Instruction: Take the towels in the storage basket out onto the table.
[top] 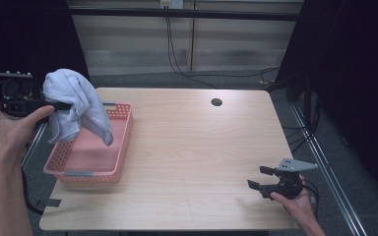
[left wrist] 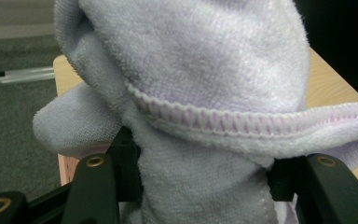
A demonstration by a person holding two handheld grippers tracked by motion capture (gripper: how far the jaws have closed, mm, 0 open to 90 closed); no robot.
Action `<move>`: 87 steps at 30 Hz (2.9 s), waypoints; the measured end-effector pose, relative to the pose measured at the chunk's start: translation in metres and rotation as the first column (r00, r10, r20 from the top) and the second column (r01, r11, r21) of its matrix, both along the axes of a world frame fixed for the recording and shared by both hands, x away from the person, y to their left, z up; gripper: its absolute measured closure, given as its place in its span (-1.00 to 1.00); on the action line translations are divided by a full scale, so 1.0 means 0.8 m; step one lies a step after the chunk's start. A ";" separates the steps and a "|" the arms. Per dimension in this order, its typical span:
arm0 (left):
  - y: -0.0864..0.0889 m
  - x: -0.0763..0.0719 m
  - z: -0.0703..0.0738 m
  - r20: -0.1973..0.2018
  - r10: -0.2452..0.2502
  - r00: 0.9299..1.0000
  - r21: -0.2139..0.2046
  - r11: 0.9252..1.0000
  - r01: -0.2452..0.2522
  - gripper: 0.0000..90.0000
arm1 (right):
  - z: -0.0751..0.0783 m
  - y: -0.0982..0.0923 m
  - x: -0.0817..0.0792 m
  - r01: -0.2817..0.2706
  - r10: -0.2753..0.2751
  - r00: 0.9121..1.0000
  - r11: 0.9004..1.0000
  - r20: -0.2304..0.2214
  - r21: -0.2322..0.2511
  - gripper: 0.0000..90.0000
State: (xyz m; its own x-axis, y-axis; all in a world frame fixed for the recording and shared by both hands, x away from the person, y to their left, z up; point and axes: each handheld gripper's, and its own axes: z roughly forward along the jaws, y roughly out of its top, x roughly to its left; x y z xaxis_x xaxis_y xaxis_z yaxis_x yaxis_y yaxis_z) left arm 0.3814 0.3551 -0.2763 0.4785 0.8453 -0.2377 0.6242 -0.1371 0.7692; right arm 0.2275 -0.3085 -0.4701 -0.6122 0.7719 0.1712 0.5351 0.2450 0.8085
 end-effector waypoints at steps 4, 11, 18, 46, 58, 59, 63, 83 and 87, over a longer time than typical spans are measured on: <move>-0.002 -0.002 0.013 0.019 -0.018 1.000 0.004 1.000 0.018 -0.03 | 0.000 0.000 0.001 -0.002 0.002 1.000 1.000 -0.001 -0.002 -0.51; -0.017 -0.005 0.032 0.050 -0.028 0.998 -0.006 1.000 0.028 -0.03 | 0.000 0.000 0.001 -0.003 0.003 1.000 1.000 0.001 -0.003 -0.51; -0.048 -0.004 0.045 0.064 -0.067 0.996 0.026 0.998 0.065 -0.03 | 0.000 0.000 0.002 -0.007 0.007 1.000 1.000 0.001 -0.003 -0.52; -0.250 0.008 -0.015 -0.008 -0.371 0.929 0.080 0.925 0.370 -0.03 | -0.001 -0.001 0.001 -0.005 0.005 1.000 1.000 -0.003 -0.004 -0.52; -0.325 -0.002 -0.077 -0.090 -0.456 0.885 0.083 0.882 0.463 -0.05 | -0.002 -0.002 0.002 -0.009 0.009 1.000 1.000 -0.007 -0.006 -0.52; -0.331 -0.003 -0.084 -0.093 -0.462 0.882 0.076 0.880 0.469 -0.05 | -0.002 -0.002 0.002 -0.009 0.009 1.000 1.000 -0.007 -0.007 -0.52; -0.348 -0.006 -0.108 -0.112 -0.471 0.875 0.071 0.875 0.480 -0.08 | -0.002 -0.002 0.002 -0.011 0.011 1.000 1.000 -0.007 -0.008 -0.52; -0.401 -0.023 -0.225 -0.195 -0.496 0.846 0.151 0.837 0.526 -0.66 | -0.004 0.002 0.005 -0.019 0.019 1.000 1.000 -0.011 -0.013 -0.51; -0.390 -0.031 -0.212 -0.169 -0.490 0.855 0.141 0.846 0.513 -0.65 | -0.001 0.001 0.002 -0.008 0.008 1.000 1.000 -0.002 -0.005 -0.51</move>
